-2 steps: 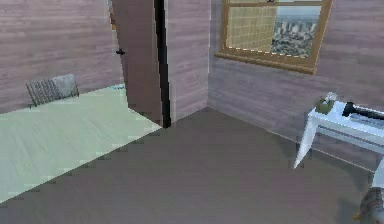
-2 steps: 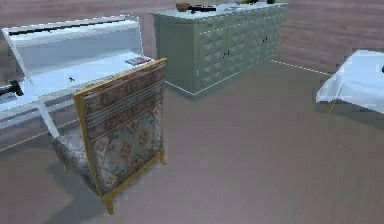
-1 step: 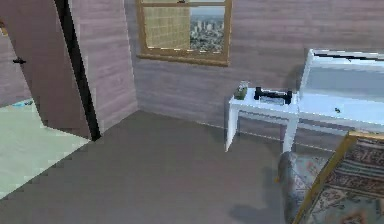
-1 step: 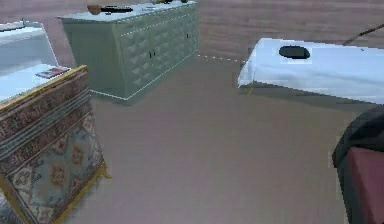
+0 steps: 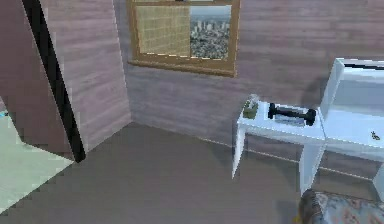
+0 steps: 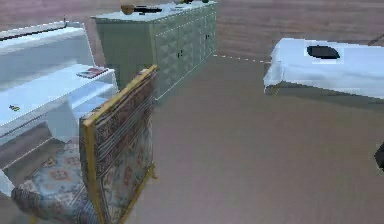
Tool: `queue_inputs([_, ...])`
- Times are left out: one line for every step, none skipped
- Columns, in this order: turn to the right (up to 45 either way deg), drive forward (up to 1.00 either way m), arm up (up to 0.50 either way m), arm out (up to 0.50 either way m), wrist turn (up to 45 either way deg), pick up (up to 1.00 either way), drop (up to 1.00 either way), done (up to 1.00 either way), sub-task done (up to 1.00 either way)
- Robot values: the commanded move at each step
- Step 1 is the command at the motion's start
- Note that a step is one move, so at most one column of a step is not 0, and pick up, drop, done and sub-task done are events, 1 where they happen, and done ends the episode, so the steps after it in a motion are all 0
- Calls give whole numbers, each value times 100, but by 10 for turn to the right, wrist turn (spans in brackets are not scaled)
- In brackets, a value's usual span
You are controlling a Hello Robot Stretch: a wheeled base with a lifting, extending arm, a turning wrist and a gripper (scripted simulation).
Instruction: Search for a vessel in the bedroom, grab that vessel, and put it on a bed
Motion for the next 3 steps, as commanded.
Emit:
queue_inputs([0,95,0,0,0,0,0,0,0])
queue_inputs([-450,0,0,0,0,0,0,0,0])
queue_inputs([-90,0,0,0,0,0,0,0,0])
